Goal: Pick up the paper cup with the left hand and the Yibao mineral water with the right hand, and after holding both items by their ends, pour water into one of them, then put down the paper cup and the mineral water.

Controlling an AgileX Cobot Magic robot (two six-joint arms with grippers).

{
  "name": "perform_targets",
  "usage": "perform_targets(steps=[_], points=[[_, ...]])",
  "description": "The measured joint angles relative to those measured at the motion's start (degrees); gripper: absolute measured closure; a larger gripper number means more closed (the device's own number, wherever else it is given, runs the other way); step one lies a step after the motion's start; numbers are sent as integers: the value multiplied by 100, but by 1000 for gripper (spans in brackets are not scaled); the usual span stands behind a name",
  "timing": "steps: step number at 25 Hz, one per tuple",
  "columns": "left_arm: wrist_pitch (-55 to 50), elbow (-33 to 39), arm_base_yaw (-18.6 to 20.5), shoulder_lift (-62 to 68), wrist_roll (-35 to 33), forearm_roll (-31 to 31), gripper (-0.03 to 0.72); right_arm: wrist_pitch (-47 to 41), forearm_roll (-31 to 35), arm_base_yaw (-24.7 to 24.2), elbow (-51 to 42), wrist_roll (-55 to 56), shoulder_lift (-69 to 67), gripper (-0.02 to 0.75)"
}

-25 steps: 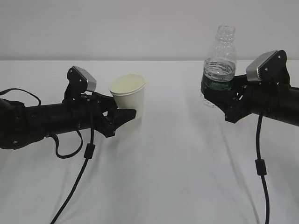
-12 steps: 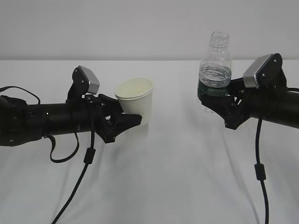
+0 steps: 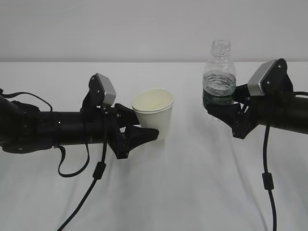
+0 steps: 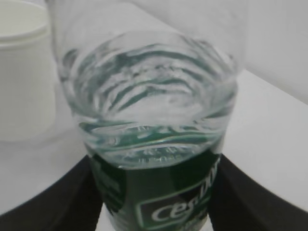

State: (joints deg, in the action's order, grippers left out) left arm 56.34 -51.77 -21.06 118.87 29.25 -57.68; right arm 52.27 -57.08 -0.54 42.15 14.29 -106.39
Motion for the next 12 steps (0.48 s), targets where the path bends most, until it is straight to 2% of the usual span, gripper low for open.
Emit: perform_targets(steps=[12], points=[[11,0,-497,0,12,-86,276,-140,-34,0,0,-449,0,281]])
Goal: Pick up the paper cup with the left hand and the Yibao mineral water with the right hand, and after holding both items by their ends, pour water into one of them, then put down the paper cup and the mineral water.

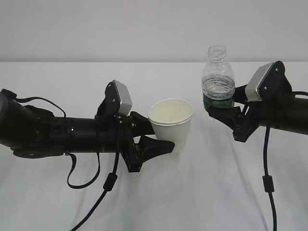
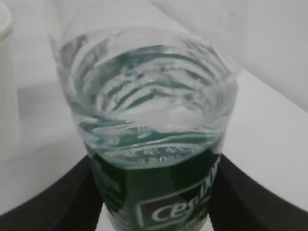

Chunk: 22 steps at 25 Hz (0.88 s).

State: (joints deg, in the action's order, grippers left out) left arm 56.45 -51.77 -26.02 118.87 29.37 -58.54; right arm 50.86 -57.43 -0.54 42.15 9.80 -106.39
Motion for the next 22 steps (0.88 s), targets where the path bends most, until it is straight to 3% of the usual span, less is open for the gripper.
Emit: perform_targets(steps=[22], points=[[198,0,-112,0,0,-144,276,-103,0,0,0,-623,0,281]])
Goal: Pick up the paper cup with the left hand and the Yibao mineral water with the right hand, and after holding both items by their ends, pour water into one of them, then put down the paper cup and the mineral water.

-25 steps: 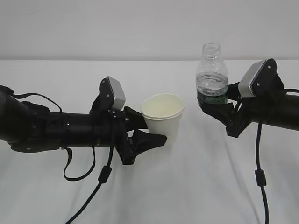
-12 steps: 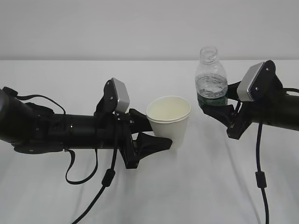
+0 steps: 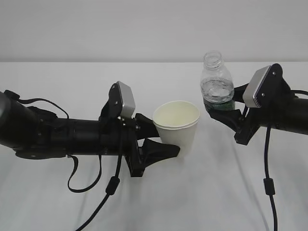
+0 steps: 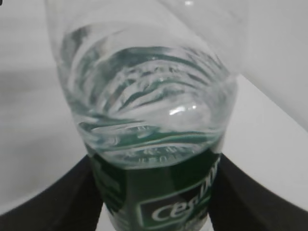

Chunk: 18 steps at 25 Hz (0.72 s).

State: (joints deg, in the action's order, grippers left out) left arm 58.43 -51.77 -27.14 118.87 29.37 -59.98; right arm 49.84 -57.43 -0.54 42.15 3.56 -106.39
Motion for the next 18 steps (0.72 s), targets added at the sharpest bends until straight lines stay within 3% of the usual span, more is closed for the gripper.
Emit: perform_targets(steps=[5,18], points=[[-67,0,-207,0,0,-10,276,0,0,0,0,-138,0,281],[-502,-230,-217,0,0,2,277,-10,0,0,70,-414,0,281]])
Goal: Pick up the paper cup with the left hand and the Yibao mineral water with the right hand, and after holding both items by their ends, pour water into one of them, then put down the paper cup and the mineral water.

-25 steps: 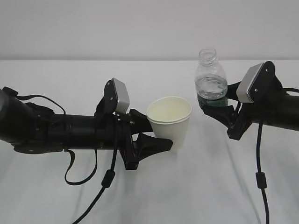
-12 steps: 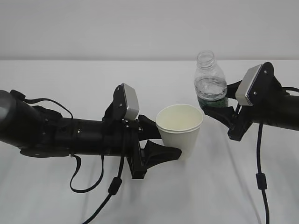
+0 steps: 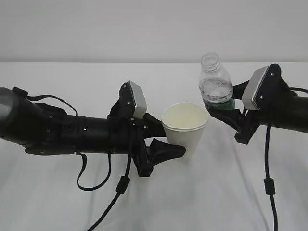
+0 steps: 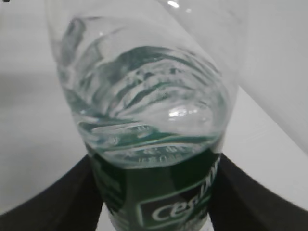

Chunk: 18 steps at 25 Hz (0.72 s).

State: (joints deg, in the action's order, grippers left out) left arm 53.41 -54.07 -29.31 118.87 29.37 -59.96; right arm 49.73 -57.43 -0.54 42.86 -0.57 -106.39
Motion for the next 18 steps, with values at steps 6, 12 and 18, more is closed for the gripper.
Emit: perform_targets(steps=[6,12,18], points=[[0,-48,0,0,0,180,277,-137,-2,0,196,-21,110,281],[0,-121,64,-22,0,238,277,-159,-112,0,331,-21,135,281],[0,-121,287,-158,31,253,278,-229,-278,22,578,-21,135,281]])
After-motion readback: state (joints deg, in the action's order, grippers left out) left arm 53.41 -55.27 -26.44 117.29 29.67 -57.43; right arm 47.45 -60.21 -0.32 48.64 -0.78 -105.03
